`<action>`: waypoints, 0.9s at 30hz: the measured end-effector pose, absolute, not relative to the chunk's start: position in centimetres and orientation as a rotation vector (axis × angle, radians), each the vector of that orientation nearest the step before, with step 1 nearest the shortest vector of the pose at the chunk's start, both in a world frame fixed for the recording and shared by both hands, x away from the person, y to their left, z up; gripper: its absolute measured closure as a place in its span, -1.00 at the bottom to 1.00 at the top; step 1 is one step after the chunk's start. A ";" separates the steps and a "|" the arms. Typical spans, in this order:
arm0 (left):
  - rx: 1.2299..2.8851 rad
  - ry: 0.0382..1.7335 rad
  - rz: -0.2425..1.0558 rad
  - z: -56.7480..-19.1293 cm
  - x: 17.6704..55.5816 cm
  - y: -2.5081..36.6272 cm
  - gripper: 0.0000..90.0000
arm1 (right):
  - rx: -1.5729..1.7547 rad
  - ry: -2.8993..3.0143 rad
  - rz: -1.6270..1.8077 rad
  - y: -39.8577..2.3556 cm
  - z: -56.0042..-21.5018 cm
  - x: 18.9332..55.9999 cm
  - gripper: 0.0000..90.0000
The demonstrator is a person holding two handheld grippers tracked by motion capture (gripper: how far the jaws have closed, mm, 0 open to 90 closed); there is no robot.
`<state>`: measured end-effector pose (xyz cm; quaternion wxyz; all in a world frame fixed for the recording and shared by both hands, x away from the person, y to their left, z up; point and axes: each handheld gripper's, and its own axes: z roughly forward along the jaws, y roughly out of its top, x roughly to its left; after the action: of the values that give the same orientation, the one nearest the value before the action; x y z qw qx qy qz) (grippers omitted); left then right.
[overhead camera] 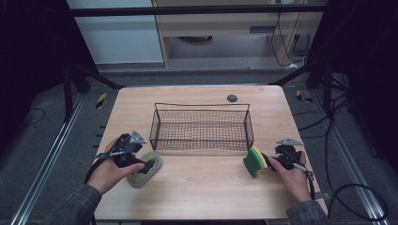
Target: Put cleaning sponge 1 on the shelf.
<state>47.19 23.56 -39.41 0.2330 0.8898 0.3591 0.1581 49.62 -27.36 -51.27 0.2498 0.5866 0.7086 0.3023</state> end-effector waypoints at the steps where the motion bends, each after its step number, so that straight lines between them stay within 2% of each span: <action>1: 2.448 0.988 0.427 -39.3 47.3 23.7 -0.85 | 1.597 1.928 0.825 -27.4 -51.3 49.6 -0.99; 16: 2.476 1.059 0.370 -39.8 48.6 24.5 -0.66 | 1.595 1.930 0.830 -27.3 -51.3 49.5 -0.99; 27: 2.549 1.071 0.308 -39.9 48.7 24.5 -0.30 | 1.589 1.933 0.825 -27.3 -51.3 49.5 -0.98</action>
<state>48.70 24.50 -39.92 0.1787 0.9015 0.3788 0.1090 49.48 -27.31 -51.28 0.2508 0.5838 0.7101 0.3033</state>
